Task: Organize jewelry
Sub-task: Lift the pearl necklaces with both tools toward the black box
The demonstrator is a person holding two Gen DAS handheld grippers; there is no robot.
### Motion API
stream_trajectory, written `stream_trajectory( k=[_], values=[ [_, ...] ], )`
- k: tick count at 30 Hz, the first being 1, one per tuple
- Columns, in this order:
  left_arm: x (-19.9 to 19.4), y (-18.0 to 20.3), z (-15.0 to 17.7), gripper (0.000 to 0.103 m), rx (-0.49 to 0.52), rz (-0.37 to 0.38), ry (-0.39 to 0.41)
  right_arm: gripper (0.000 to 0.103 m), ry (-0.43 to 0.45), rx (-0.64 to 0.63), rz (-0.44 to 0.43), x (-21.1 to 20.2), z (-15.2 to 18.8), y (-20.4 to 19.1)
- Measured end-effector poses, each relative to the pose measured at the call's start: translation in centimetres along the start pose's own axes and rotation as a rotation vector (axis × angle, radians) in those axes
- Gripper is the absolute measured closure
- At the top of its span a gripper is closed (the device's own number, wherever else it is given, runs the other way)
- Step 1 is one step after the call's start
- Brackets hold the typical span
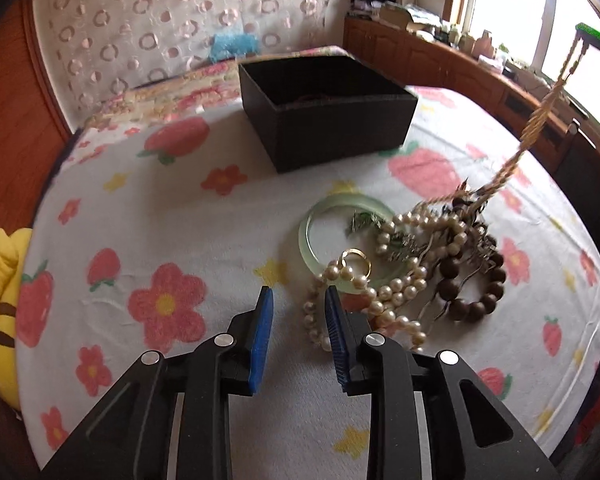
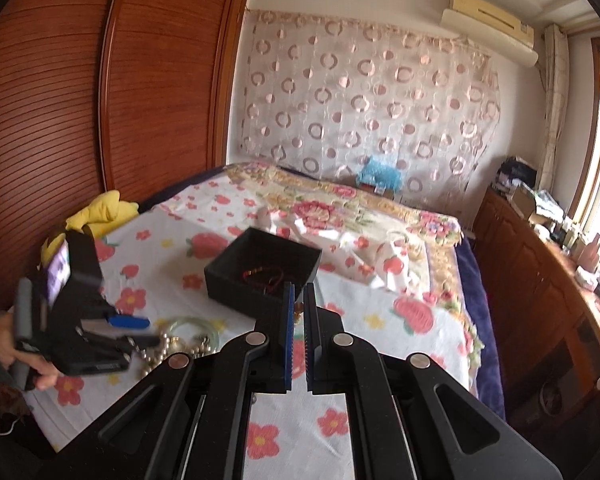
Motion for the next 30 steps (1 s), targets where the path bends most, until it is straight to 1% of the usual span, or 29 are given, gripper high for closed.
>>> stream_trajectory(
  k=[2,3,4,5,6,8,9,12,14,15,18,21,24,30],
  values=[
    [0.1,0.1,-0.1,0.078,0.024,-0.007,0.012,0.098,0.008,-0.010,0.002,-0.1,-0.5,-0.1],
    [0.2,0.0,-0.1,0.079,0.019,0.001,0.013,0.098,0.011,-0.015,0.002,-0.1,-0.8,-0.1],
    [0.3,-0.1,-0.2,0.090,0.018,0.004,0.015,0.098,0.012,-0.016,0.002,-0.1,-0.9,-0.1],
    [0.3,-0.2,-0.2,0.096,0.018,0.012,0.012,0.098,0.013,-0.017,0.001,-0.1,-1.1,0.0],
    [0.3,-0.4,-0.3,0.096,0.009,0.019,0.008,0.098,0.013,-0.017,0.000,-0.1,-1.2,0.0],
    [-0.2,-0.8,-0.5,0.096,0.002,0.009,0.025,0.098,0.015,-0.020,-0.001,0.0,-1.4,0.0],
    [-0.9,-1.0,-0.7,0.096,-0.002,-0.001,0.048,0.098,0.017,-0.020,-0.003,0.0,-1.6,0.1],
    [-3.1,-1.2,-1.6,0.097,-0.023,0.009,0.108,0.098,0.027,-0.022,-0.010,-0.2,-2.1,0.0],
    [-5.6,-1.1,-2.5,0.096,-0.037,0.025,0.169,0.098,0.033,-0.027,-0.010,-0.3,-2.4,0.0],
    [-6.3,-1.1,-2.9,0.096,-0.039,0.030,0.187,0.098,0.040,-0.029,-0.010,-0.4,-2.8,0.0],
    [-9.4,-0.6,-4.7,0.096,-0.031,0.047,0.256,0.098,0.055,-0.038,-0.009,-0.6,-3.8,-0.1],
    [-11.7,-0.2,-6.3,0.096,-0.027,0.059,0.308,0.098,0.074,-0.047,-0.006,-1.1,-4.8,-0.1],
    [-13.7,0.2,-7.8,0.097,-0.014,0.055,0.351,0.098,0.092,-0.052,-0.005,-1.5,-5.8,-0.1],
    [-15.9,0.4,-10.6,0.096,-0.001,0.043,0.406,0.098,0.119,-0.058,-0.012,-1.8,-7.4,0.1]
  ],
)
Point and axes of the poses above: each gripper's, at about its wrist camera, not at the fingertips, and x roughly the way its jaws point, y to its right, z to its underside, the point moved 3 cm from there along x, roughly the way its jaws point, and after that the axes turned 3 degrees about -z, right-handed, at the moved point
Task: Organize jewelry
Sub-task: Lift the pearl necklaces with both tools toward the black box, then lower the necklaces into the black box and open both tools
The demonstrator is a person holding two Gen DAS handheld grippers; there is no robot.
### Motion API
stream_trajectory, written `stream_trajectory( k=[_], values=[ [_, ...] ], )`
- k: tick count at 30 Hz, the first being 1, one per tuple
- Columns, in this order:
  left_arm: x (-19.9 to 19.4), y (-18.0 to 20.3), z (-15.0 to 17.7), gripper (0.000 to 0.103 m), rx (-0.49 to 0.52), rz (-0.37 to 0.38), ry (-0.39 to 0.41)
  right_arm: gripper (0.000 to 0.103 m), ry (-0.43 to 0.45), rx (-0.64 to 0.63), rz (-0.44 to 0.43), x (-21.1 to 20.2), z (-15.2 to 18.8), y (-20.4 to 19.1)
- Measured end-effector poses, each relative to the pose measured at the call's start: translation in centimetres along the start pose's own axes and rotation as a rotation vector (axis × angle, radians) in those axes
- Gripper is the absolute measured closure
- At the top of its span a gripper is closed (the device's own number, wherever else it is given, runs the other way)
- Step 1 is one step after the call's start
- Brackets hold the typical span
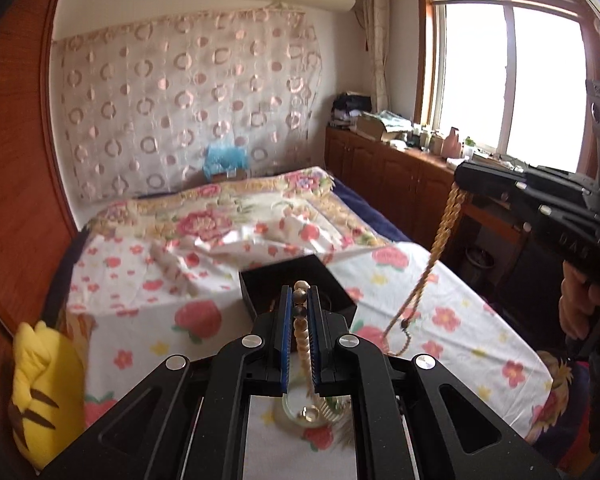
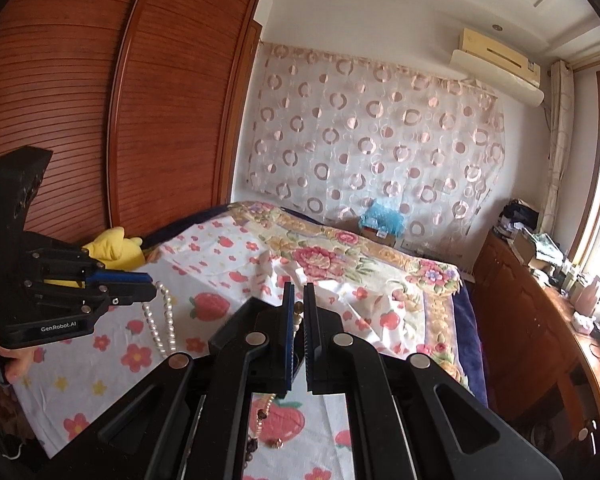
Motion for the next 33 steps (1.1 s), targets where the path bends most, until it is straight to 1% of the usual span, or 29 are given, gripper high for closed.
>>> stream_trajectory(
  k=[6,11,17,23,26,28,33],
  values=[
    [-0.2,-0.1,-2.8,0.096,-0.003,0.007,0.044,0.098,0.022,-0.013,-0.015,1.0,-1.3,0.2],
    [0.4,-1.1,-5.3,0.096,-0.006,-0.010,0.079,0.098,0.028,-0.019,-0.027,3.0,-2.2,0.5],
    [1.8,-2.5,-6.9,0.096,-0.034,0.001,0.079,0.098,0.039,0.000,-0.049,5.1,-3.1,1.6],
    [3.3,-2.7,-8.5,0.096,-0.031,0.023,0.089,0.098,0.046,0.013,-0.066,7.3,-4.1,2.6],
    [4.4,-2.8,-8.8,0.096,-0.032,0.023,0.084,0.098,0.012,0.024,-0.078,9.3,-3.1,2.8],
    [5.6,-3.0,-8.8,0.096,-0.033,0.023,0.071,0.098,-0.025,0.043,-0.095,10.9,-1.7,2.9],
    [9.3,-3.3,-7.6,0.096,-0.050,0.037,0.011,0.097,-0.123,0.107,-0.161,15.0,2.2,2.8]
  ],
)
Point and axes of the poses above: each gripper's, at about its wrist camera, not at the fingertips, and x roughly the way its jaws point, y to its right, z to its underside, the point moved 3 cm from there along x, roughly the way its jaws point, and after that the axes turned 3 degrees about -z, right-handed, at the moved point
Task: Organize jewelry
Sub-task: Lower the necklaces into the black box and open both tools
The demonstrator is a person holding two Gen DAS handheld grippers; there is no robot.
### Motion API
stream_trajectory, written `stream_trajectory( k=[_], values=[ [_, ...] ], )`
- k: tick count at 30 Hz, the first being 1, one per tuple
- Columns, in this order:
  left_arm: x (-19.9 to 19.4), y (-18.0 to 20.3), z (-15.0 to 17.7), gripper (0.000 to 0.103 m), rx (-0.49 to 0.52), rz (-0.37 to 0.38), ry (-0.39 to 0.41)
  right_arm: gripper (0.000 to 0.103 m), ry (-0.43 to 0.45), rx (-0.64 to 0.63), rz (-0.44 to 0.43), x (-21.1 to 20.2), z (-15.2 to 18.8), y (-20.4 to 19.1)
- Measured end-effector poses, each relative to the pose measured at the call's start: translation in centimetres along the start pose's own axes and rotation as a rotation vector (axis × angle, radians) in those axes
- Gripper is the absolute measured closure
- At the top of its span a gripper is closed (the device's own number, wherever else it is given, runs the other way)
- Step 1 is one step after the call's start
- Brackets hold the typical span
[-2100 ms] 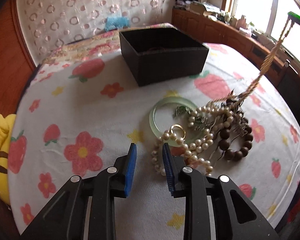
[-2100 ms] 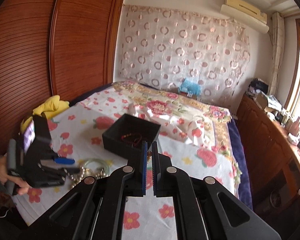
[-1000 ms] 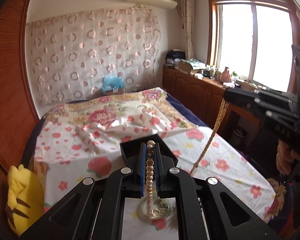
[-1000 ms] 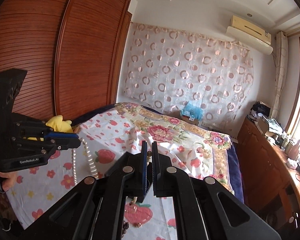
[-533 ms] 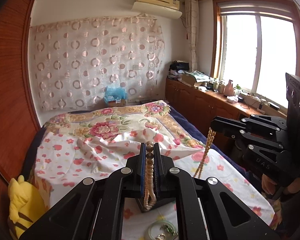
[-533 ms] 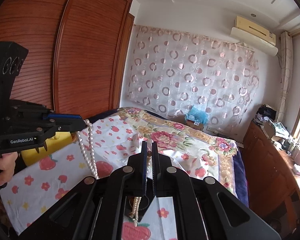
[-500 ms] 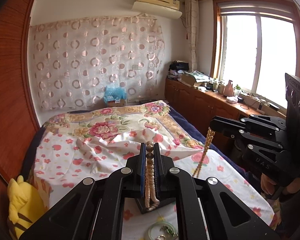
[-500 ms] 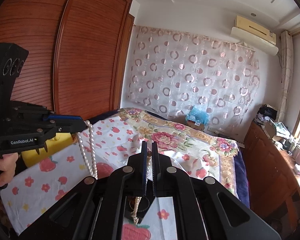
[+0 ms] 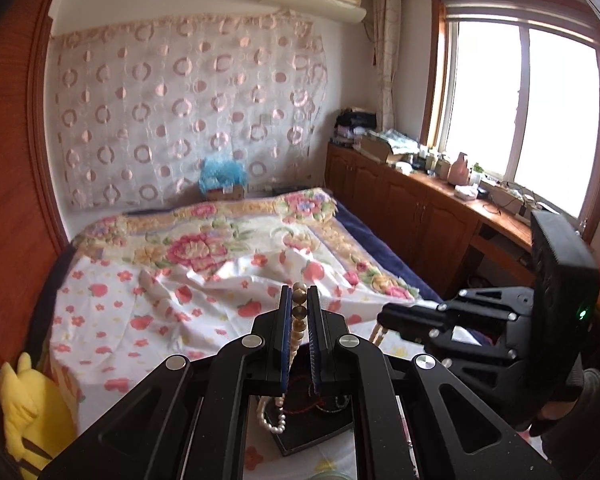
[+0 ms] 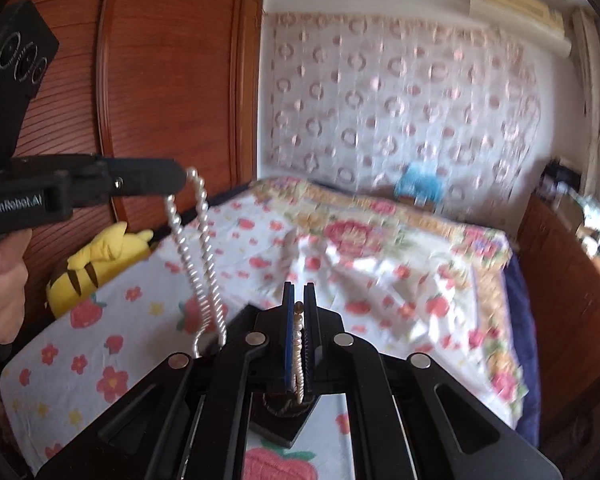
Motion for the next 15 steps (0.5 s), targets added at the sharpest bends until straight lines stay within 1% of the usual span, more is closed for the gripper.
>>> stream_trajectory(
  k=[3,7,9,10,11,13,15],
  values=[
    [1.8,0.0,0.8,0.096,-0.003,0.007,-0.031,0.097,-0.044,0.016,-0.021,1.8,1.5,-0.1],
    [2.9,0.2,1.2,0.096,-0.005,0.020,-0.047,0.097,-0.074,0.024,-0.037,2.6,2.5,0.0],
    [3.1,0.2,1.2,0.096,-0.004,0.016,-0.048,0.096,-0.078,0.029,-0.030,2.6,2.9,0.2],
    [3.1,0.2,1.2,0.096,-0.006,0.016,-0.050,0.092,-0.079,0.032,-0.028,2.5,2.8,0.5],
    [3.2,0.2,1.3,0.096,-0.004,0.007,-0.052,0.085,-0.078,0.034,-0.026,2.5,2.9,0.5],
    [3.3,0.2,1.6,0.096,0.011,-0.022,-0.043,0.076,-0.075,0.039,-0.025,2.3,3.0,0.9],
    [3.4,0.1,1.9,0.093,0.013,-0.023,-0.054,0.076,-0.069,0.035,-0.015,1.9,3.3,0.8]
  ],
)
Point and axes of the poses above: each gripper's, at about its wrist camera, not at the fingertips, and x roughly the way its jaws point, y to its right, z to its underside, the point moved 3 cm from there along x, roughly the way its jaws point, and after that the axes turned 3 degrees about -z, right-handed, at the moved point
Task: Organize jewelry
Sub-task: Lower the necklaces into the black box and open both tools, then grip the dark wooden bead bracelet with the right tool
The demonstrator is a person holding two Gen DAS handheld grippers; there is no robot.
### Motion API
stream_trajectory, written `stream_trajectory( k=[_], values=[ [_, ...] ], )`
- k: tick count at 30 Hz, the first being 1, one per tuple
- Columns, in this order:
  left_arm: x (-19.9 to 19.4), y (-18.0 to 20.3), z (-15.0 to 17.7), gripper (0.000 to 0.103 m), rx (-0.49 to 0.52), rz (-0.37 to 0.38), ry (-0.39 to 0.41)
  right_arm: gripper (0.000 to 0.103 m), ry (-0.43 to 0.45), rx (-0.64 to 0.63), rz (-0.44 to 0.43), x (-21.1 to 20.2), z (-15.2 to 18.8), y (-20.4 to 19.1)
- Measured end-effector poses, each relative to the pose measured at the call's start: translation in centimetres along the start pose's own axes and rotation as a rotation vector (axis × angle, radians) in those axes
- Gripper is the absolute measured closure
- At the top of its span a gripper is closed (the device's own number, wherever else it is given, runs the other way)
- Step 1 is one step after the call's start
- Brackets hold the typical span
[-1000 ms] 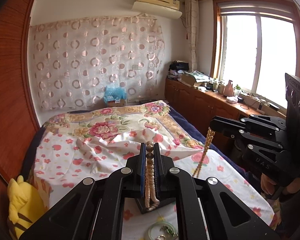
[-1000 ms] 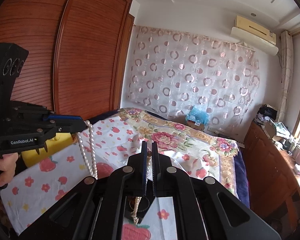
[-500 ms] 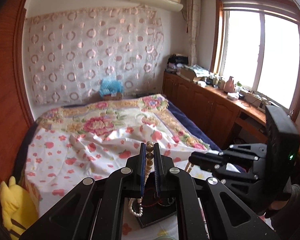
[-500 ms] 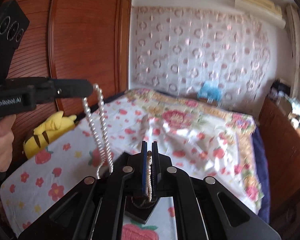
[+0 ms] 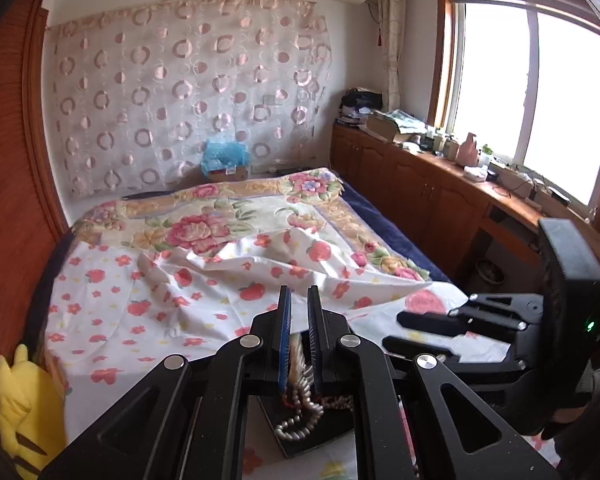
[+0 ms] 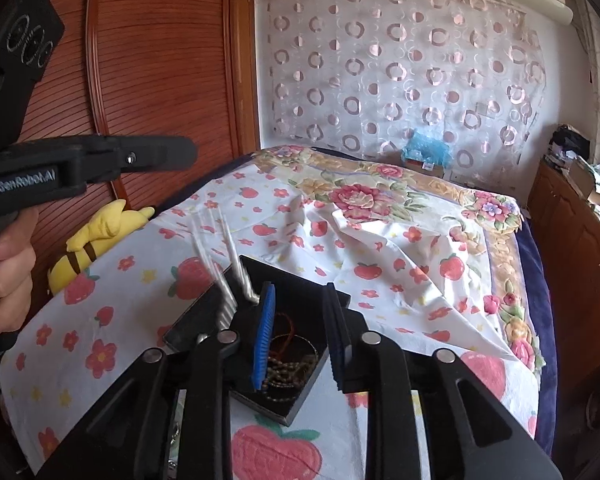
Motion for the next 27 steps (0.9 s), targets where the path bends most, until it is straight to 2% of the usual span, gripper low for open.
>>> stream_trajectory(
  k=[2,6,8,12,14,15,19,27],
  values=[
    [0.2,0.0,0.8,0.083,0.000,-0.007,-0.014,0.076,0.002,0.004,0.003,-0.4,0.2,0.1],
    [-0.2,-0.4,2.3,0.078,-0.008,-0.015,-0.034,0.076,0.001,0.022,0.001,-1.4,1.5,-0.3],
    [-0.7,-0.4,3.3,0.068,-0.007,-0.028,-0.040,0.076,-0.003,0.024,0.003,-1.9,2.3,-0.6],
    [-1.6,-0.2,5.2,0.062,-0.002,-0.046,-0.058,0.076,-0.016,0.044,0.001,-2.9,4.3,-1.2],
    [-2.3,-0.2,6.2,0.047,-0.008,-0.058,-0.056,0.076,-0.023,0.057,0.001,-3.2,5.2,-1.3],
    [-2.7,-0.2,6.5,0.044,-0.011,-0.061,-0.054,0.076,-0.029,0.064,0.000,-3.4,5.8,-1.6],
    [-4.3,-0.1,8.4,0.035,-0.015,-0.079,-0.054,0.076,-0.050,0.075,-0.006,-4.2,7.6,-2.4],
    [-5.9,-0.1,12.7,0.028,-0.049,-0.076,-0.097,0.076,-0.122,0.082,-0.032,-4.6,11.5,-4.6]
  ],
)
Point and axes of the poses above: each gripper's, at about its wrist camera, not at the fingertips, and x roughly the way its jaws point, y to its right, z to its underside, the point moved 3 cm from there along x, roughly the way its jaws point, and after that the axes turned 3 degrees about -z, right-handed, at the moved point
